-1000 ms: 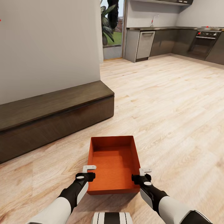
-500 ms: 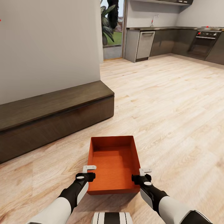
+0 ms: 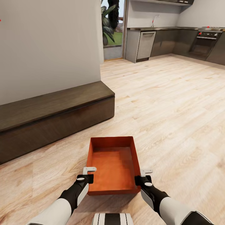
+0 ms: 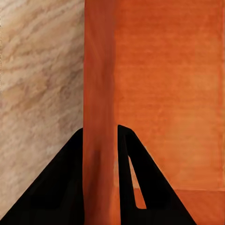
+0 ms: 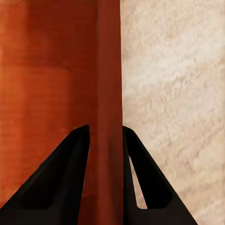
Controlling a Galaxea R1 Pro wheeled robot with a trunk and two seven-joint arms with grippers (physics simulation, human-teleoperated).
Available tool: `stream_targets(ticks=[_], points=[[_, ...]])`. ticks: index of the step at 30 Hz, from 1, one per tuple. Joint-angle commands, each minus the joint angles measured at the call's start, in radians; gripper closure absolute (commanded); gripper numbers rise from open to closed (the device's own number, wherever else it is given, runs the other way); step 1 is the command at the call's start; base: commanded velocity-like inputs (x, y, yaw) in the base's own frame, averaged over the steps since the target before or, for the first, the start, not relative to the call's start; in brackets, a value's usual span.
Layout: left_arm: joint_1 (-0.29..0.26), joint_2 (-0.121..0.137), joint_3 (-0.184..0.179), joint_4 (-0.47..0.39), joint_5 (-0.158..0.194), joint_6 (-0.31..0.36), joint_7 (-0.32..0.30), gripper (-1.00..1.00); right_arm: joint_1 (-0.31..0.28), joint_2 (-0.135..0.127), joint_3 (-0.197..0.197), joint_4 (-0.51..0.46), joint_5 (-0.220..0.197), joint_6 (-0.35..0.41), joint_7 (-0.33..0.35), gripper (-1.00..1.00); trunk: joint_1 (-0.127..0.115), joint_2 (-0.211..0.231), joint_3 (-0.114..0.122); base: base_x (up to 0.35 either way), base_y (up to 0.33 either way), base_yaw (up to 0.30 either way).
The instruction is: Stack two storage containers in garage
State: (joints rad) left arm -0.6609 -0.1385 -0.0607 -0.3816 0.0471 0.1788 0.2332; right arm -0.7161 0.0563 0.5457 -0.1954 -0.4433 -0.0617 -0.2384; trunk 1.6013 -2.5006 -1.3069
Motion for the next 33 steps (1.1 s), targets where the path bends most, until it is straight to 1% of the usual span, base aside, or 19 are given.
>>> stream_targets(ticks=[1, 15, 18, 33], points=[[0.001, 0.000, -0.004, 0.000, 0.006, 0.007, 0.006, 1.00, 0.000, 0.000, 0.010, 0.001, -0.020, -0.004, 0.002, 1.00, 0.000, 0.000, -0.001, 0.000, 0.000, 0.000], [0.000, 0.000, -0.006, -0.001, 0.004, 0.007, 0.006, 1.00, 0.000, -0.002, 0.010, 0.001, -0.020, -0.006, 0.002, 1.00, 0.000, 0.000, -0.001, 0.000, 0.000, 0.000], [0.001, 0.000, -0.003, 0.000, 0.008, 0.008, 0.005, 1.00, 0.000, -0.003, 0.010, 0.001, -0.020, -0.007, 0.003, 1.00, -0.001, 0.001, 0.011, 0.000, 0.000, 0.000], [0.001, 0.000, -0.002, 0.001, 0.010, 0.011, 0.005, 1.00, 0.000, -0.003, 0.010, 0.001, -0.020, -0.010, 0.002, 1.00, -0.059, 0.106, 0.058, 0.000, 0.000, 0.000]])
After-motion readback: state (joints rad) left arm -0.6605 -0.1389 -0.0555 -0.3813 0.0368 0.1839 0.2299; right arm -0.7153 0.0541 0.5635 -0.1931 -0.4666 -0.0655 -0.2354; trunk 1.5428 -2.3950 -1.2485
